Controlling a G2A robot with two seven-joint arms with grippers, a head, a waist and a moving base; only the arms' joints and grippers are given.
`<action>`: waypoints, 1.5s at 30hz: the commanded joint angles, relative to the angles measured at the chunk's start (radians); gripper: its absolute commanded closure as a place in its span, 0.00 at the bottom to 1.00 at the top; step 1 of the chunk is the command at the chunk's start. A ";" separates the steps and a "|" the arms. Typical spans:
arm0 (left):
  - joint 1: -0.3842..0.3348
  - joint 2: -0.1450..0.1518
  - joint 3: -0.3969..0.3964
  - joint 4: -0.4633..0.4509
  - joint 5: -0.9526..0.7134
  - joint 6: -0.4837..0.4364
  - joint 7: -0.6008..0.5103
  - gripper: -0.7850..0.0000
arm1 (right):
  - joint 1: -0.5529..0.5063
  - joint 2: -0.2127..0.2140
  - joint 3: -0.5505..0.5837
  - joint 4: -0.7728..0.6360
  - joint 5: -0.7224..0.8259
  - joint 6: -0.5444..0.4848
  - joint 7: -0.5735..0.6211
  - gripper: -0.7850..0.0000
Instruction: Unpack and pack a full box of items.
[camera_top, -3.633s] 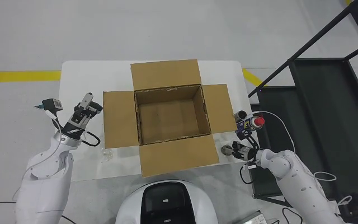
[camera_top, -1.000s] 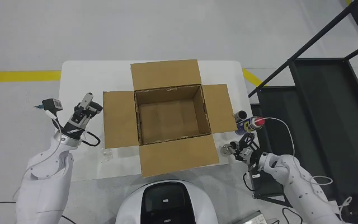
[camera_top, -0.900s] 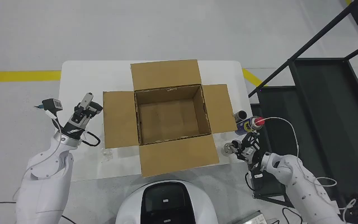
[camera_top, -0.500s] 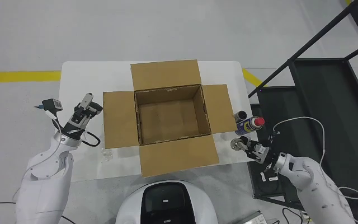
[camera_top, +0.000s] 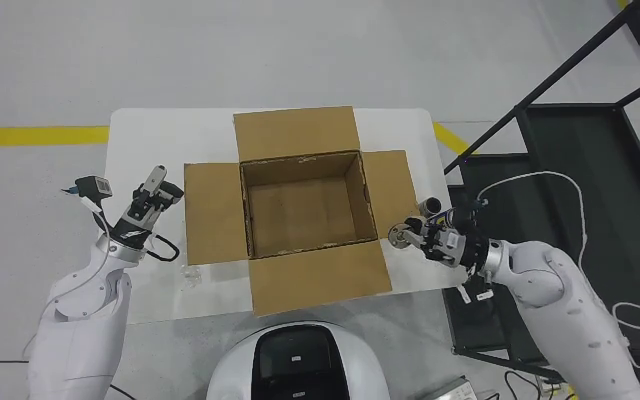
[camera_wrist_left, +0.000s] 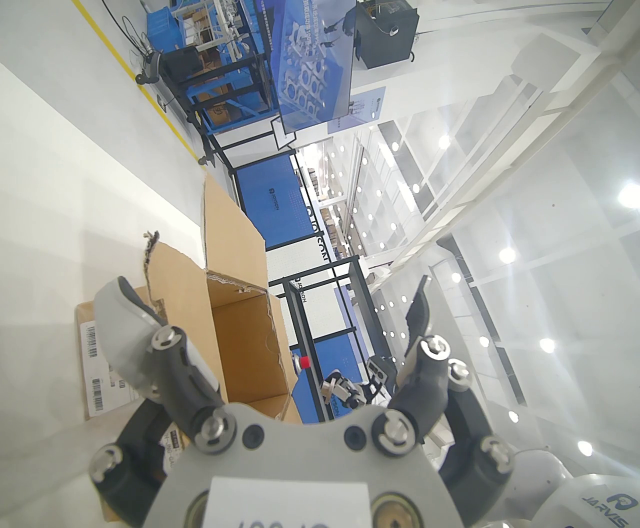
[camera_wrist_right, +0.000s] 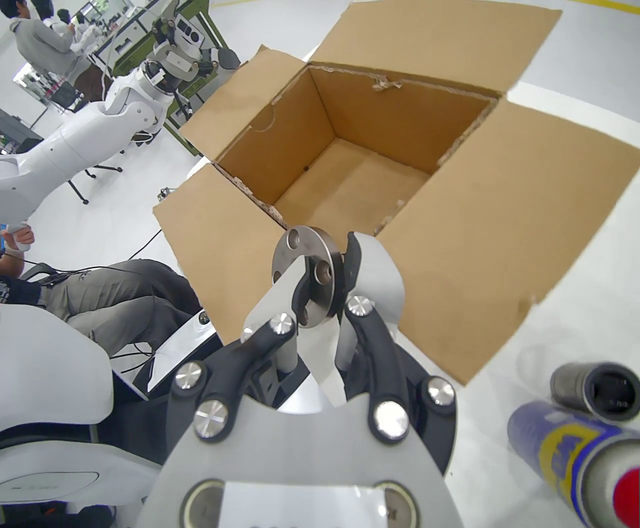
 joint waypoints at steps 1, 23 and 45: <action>0.000 0.000 0.000 0.000 0.000 0.000 0.000 0.00 | 0.066 -0.002 -0.051 -0.020 0.009 0.057 0.051 1.00; 0.000 0.000 0.000 0.000 0.000 0.000 0.000 0.00 | 0.646 -0.131 -0.630 0.260 -0.161 0.365 0.074 1.00; 0.000 0.000 0.000 0.000 0.000 0.000 0.000 0.00 | 0.869 -0.295 -0.958 0.549 -0.419 0.580 0.040 1.00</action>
